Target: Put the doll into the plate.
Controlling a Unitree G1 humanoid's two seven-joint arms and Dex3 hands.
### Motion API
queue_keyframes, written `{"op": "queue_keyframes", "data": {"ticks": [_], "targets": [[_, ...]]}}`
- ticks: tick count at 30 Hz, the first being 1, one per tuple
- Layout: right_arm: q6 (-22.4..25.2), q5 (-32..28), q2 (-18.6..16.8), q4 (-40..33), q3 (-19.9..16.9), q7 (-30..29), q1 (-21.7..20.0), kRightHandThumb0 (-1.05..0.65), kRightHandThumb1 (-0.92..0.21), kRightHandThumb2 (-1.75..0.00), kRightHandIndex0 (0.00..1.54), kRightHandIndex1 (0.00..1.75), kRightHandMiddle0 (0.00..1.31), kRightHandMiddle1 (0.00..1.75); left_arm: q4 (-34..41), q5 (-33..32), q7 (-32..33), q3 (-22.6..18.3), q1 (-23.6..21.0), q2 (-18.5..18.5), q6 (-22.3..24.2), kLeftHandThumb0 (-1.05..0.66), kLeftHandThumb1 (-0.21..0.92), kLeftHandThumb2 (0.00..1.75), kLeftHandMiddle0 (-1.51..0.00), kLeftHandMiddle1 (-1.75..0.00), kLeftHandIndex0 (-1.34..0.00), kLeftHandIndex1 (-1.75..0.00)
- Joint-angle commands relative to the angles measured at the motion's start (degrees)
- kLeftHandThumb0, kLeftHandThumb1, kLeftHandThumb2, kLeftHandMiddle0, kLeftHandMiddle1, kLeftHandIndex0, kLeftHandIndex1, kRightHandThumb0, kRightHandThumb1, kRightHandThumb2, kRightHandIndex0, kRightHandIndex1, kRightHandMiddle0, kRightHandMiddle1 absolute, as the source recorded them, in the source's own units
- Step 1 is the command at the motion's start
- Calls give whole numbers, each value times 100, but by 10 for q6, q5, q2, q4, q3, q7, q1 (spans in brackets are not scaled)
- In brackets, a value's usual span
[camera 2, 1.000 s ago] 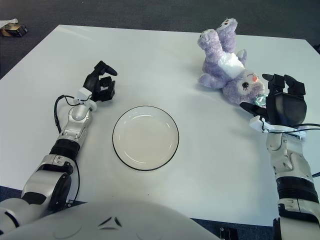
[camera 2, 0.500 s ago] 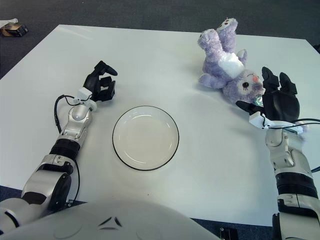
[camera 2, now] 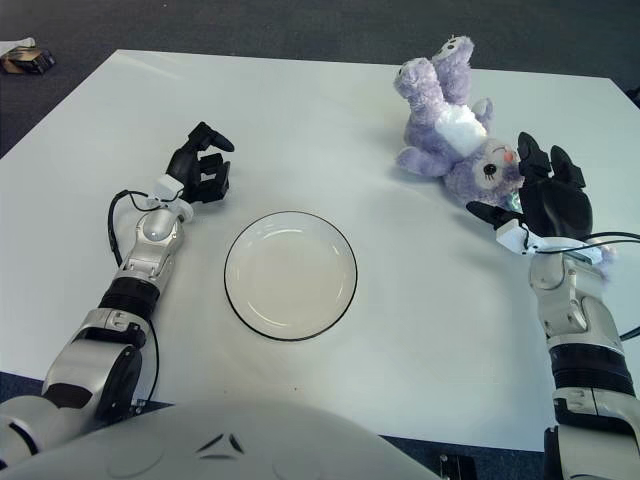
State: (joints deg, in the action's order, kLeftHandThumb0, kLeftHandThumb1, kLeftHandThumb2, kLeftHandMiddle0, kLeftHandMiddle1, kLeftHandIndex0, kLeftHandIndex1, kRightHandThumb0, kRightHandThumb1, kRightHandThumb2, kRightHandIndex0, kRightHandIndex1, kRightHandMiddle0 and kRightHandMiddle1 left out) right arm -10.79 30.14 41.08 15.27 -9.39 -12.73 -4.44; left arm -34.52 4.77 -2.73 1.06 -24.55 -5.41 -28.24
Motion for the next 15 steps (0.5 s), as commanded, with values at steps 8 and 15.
{"op": "queue_keyframes", "data": {"ticks": [8, 15], "targets": [[18, -25, -16, -27, 5, 33, -19, -105, -92, -26, 0, 0, 0, 0, -38, -1, -3, 4, 34, 6, -10, -39, 63, 92, -97, -175, -37, -175], [35, -13, -21, -21, 19, 35, -40, -105, -92, -21, 0, 0, 0, 0, -40, 4, 2, 5, 34, 6, -14, -39, 63, 92, -97, -175, -37, -175]]}}
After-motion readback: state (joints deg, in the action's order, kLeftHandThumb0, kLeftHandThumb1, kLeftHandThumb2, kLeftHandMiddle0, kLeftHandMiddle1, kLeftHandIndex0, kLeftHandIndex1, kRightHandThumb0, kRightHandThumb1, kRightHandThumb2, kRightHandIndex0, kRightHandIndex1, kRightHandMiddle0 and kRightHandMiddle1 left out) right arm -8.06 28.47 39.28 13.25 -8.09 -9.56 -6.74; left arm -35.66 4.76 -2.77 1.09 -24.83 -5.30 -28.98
